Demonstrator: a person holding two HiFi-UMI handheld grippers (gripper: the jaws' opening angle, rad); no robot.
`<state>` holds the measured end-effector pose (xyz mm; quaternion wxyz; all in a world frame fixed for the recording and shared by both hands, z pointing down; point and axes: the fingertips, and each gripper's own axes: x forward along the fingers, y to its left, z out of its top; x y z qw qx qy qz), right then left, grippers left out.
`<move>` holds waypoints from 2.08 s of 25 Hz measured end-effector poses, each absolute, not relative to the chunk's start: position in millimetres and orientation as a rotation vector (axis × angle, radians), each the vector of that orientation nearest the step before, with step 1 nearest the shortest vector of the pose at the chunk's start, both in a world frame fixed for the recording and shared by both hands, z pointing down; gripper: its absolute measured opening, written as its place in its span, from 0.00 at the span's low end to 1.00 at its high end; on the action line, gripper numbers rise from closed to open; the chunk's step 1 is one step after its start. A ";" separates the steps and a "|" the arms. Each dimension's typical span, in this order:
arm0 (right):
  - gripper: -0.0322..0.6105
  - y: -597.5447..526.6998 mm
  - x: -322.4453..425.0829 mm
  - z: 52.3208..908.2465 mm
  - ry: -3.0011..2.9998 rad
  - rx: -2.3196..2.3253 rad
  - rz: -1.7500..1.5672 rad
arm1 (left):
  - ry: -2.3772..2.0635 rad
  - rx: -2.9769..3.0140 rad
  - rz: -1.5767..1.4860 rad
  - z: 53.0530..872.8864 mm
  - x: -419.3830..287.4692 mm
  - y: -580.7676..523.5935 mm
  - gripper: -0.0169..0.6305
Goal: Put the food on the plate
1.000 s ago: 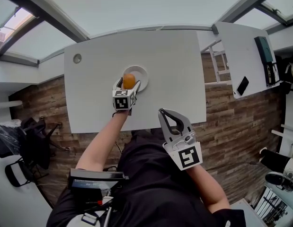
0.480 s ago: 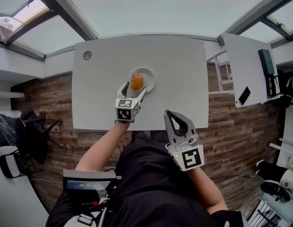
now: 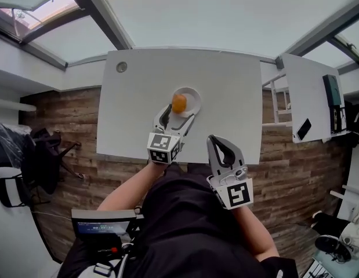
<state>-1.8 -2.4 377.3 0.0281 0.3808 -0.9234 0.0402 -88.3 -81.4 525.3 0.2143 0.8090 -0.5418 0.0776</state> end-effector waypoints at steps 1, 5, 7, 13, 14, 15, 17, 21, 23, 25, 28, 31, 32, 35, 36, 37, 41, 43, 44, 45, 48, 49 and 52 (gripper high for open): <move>0.06 -2.4 -1.9 377.8 -2.852 1.172 0.121 | -1.510 2.257 0.191 518.1 -87.4 -79.1 0.61; 0.06 -5.0 -5.7 378.0 -2.860 1.161 0.139 | -1.570 2.277 0.145 495.9 -93.4 -64.8 0.52; 0.06 -8.5 -9.6 375.1 -2.872 1.155 0.130 | -1.577 2.282 0.117 484.7 -95.4 -57.1 0.49; 0.06 -18.1 -12.7 366.2 -2.864 1.179 0.114 | -1.569 2.305 -0.018 452.9 -93.9 -42.8 0.37; 0.06 -18.7 -13.4 363.3 -2.863 1.191 0.100 | -1.578 2.312 -0.034 446.8 -94.7 -40.3 0.36; 0.06 -19.0 -14.6 360.6 -2.867 1.199 0.093 | -1.592 2.325 -0.033 440.7 -95.6 -37.3 0.36; 0.06 -21.2 -17.2 357.2 -2.877 1.209 0.098 | -1.625 2.351 -0.007 429.9 -97.5 -31.7 0.34; 0.06 -27.3 -21.7 351.3 -2.910 1.209 0.152 | -1.687 2.381 0.004 408.7 -98.3 -27.1 0.26; 0.06 -27.1 -26.1 348.8 -2.925 1.195 0.156 | -1.720 2.398 -0.049 397.7 -99.1 -24.1 0.22; 0.06 -27.2 -31.3 346.6 -2.935 1.181 0.148 | -1.717 2.397 -0.109 385.6 -100.1 -22.9 0.16; 0.06 -27.9 -36.8 341.4 -2.966 1.174 0.148 | -1.712 2.388 -0.158 372.6 -101.7 -24.9 0.14; 0.06 -29.0 -40.7 338.7 -2.988 1.172 0.145 | -1.756 2.390 -0.189 359.4 -106.2 -28.1 0.06; 0.06 -29.0 -41.2 339.1 -2.981 1.171 0.138 | -1.755 2.398 -0.202 355.9 -105.9 -27.2 0.04; 0.06 -29.3 -39.5 341.2 -2.965 1.174 0.136 | -1.724 2.428 -0.229 349.9 -101.3 -20.4 0.04; 0.06 -30.3 -38.6 341.6 -2.967 1.178 0.142 | -1.721 2.434 -0.225 349.8 -100.3 -18.9 0.04; 0.06 -31.5 -37.8 341.6 -2.969 1.182 0.145 | -1.723 2.439 -0.217 349.9 -99.5 -18.2 0.04; 0.06 -30.1 -36.6 339.3 -2.956 1.187 0.104 | -1.746 2.458 -0.173 352.4 -98.9 -15.4 0.04; 0.06 -27.4 -37.0 338.4 -2.939 1.182 0.079 | -1.760 2.445 -0.163 354.1 -100.1 -14.9 0.04; 0.06 -26.2 -37.2 338.3 -2.931 1.180 0.068 | -1.768 2.439 -0.157 354.6 -100.5 -15.1 0.04; 0.06 -25.1 -37.2 338.4 -2.925 1.179 0.057 | -1.778 2.433 -0.150 355.3 -100.9 -15.5 0.04; 0.06 -23.1 -37.5 337.2 -2.920 1.179 0.026 | -1.797 2.409 -0.138 358.6 -102.3 -16.0 0.04; 0.06 -22.9 -37.9 335.8 -2.924 1.180 0.018 | -1.797 2.408 -0.132 359.5 -102.4 -15.8 0.04; 0.06 -22.1 -37.9 331.9 -2.927 1.186 0.003 | -1.793 2.420 -0.123 359.4 -100.5 -14.6 0.04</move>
